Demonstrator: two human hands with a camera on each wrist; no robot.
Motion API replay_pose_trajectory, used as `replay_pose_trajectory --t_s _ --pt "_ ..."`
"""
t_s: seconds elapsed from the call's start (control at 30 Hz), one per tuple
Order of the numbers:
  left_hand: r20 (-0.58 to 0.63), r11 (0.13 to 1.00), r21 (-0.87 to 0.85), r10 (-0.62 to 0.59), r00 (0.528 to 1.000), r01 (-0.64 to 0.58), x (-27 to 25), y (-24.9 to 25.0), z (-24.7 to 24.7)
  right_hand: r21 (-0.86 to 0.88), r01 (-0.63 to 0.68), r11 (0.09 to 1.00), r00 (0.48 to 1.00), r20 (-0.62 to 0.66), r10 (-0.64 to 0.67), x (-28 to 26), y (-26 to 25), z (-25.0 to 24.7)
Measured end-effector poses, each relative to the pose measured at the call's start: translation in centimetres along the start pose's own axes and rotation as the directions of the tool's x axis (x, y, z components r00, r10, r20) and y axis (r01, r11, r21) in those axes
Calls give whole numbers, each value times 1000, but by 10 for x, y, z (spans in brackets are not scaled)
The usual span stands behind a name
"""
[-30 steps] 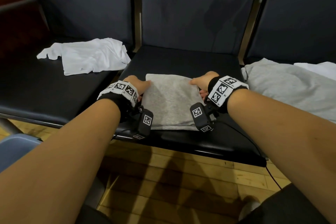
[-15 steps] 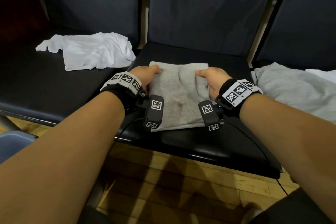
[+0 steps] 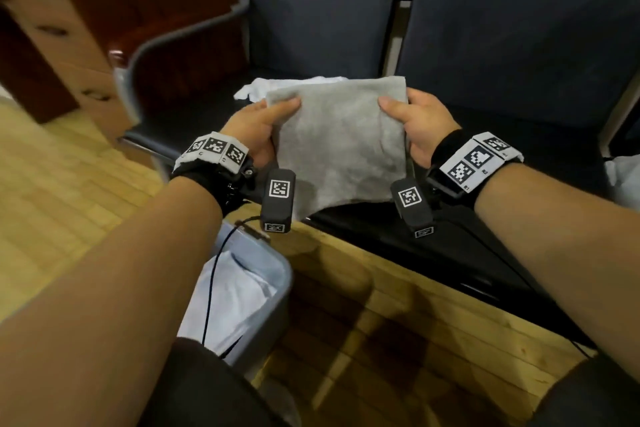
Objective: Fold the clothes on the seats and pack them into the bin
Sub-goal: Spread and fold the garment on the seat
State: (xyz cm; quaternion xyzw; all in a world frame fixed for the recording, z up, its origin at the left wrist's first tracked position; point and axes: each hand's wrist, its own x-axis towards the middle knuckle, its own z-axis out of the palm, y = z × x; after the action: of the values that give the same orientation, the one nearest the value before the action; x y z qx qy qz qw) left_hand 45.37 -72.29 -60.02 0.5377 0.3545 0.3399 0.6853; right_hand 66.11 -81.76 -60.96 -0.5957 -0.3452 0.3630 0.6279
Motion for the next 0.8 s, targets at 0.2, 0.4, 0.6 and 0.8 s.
replay_pose_trajectory --t_s 0.2,0.4,0.6,0.8 --pt "-157 997 75 2 988 10 -40 -8 -111 -124 6 992 982 186 18 0 19 106" --pt "-311 983 63 -147 939 175 -70 -56 -197 -382 9 924 940 320 123 5 87 192" --pt "-409 944 -3 -303 861 331 -86 -134 -264 -571 32 820 866 426 263 -5 162 242" --pt "-381 834 -78 -531 757 546 -82 -188 -302 -789 0 614 784 381 490 7 222 269"
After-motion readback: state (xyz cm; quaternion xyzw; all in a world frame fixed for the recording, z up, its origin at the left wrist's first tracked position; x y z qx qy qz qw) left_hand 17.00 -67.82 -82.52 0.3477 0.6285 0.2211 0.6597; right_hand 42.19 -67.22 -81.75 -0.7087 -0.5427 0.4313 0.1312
